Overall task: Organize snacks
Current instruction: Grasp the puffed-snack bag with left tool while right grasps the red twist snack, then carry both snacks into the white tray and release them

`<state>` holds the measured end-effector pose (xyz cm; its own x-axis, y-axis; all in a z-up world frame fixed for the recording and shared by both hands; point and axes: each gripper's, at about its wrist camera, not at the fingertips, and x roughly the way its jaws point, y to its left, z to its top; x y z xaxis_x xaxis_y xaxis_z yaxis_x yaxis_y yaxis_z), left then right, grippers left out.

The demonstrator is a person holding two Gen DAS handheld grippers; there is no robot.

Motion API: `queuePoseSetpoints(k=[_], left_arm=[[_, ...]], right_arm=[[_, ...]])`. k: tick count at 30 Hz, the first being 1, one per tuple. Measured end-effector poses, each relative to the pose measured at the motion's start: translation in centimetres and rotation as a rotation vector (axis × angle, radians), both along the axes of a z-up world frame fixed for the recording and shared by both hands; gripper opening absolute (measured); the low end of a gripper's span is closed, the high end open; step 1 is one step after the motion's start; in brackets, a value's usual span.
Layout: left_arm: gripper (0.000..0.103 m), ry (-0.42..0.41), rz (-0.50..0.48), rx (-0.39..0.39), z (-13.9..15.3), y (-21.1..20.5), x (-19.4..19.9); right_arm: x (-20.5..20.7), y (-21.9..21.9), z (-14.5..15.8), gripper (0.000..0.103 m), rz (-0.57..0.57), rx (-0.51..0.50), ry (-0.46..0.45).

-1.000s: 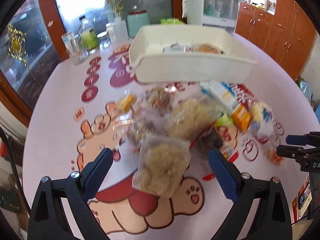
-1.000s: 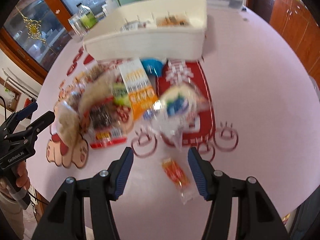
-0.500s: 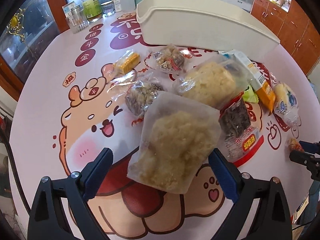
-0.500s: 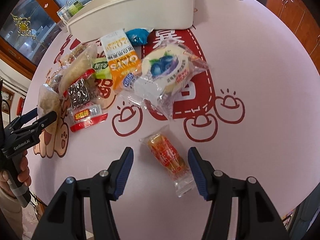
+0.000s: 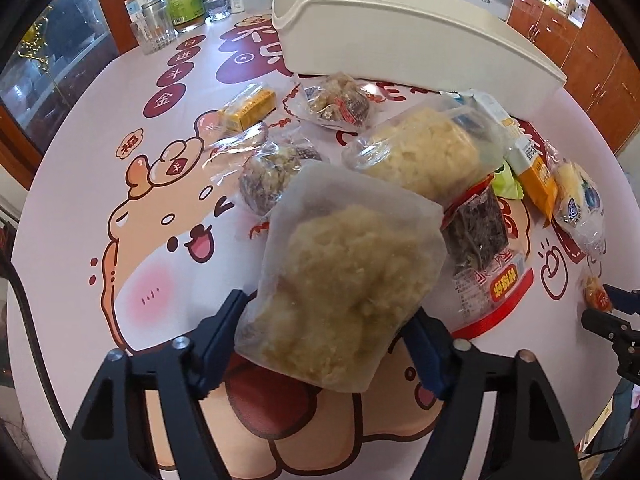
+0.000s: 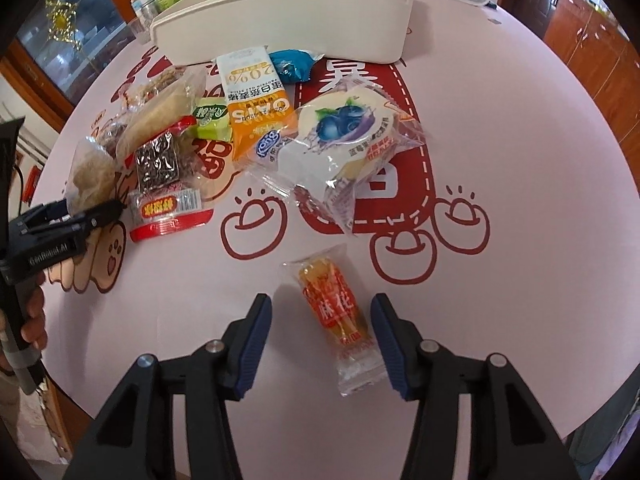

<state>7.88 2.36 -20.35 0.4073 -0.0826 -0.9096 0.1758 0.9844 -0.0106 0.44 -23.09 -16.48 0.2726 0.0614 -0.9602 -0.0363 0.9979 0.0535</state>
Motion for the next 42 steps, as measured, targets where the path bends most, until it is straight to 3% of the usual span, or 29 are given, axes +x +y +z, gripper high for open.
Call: queuePoseSetpoints(k=[2, 7, 17, 23, 32, 42], left_arm=[[0.066, -0.005, -0.001, -0.001, 0.0, -0.1, -0.1], [0.054, -0.018, 0.007, 0.004, 0.5, -0.5, -0.8], [0.048, 0.007, 0.04, -0.01, 1.2, -0.9, -3.4], [0.047, 0.004, 0.003, -0.037, 3.2, -2.3, -5.6], [0.047, -0.072, -0.047, -0.107, 9.9, -4.7, -3.8], [0.047, -0.165, -0.047, -0.096, 17.6, -7.1, 2.9]], right_arm=[[-0.2, 0.0, 0.0, 0.044, 0.009, -0.022, -0.005], [-0.5, -0.3, 0.1, 0.022, 0.014, -0.032, -0.019], [-0.3, 0.8, 0.1, 0.022, 0.019, 0.011, -0.014], [-0.1, 2.2, 1.5, 0.022, 0.046, 0.051, -0.026], [2.3, 3.2, 7.2, 0.022, 0.095, 0.098, -0.14], [8.4, 1.7, 15.4, 0.022, 0.121, 0.122, -0.262]])
